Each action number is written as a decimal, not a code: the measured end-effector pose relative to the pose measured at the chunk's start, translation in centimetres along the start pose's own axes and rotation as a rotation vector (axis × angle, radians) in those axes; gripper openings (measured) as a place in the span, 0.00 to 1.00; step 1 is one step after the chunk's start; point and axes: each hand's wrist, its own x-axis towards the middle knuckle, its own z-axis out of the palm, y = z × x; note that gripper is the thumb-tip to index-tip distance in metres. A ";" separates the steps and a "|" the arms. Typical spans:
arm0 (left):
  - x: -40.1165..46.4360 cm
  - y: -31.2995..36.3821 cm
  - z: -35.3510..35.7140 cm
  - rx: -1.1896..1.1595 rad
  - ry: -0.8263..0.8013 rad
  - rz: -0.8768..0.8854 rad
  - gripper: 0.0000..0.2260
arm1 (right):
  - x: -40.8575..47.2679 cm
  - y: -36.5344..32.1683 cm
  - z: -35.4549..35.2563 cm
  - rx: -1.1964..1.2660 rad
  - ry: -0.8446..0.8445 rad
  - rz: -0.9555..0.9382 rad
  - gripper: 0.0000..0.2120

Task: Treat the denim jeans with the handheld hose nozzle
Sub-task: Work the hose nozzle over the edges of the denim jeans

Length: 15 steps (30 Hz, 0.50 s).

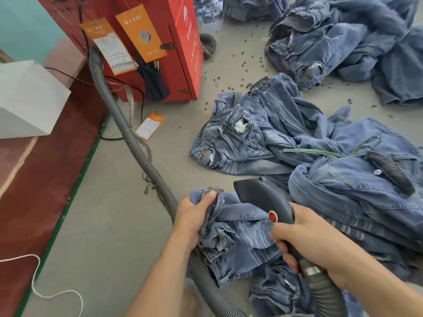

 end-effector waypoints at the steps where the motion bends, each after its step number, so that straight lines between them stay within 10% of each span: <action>1: -0.1 0.0 0.1 -0.040 0.002 -0.016 0.11 | -0.1 0.1 0.2 -0.013 -0.001 -0.003 0.07; 15: -1.6 0.0 -0.3 -0.435 -0.414 0.012 0.19 | 0.3 -2.2 2.9 -0.292 0.084 -0.148 0.05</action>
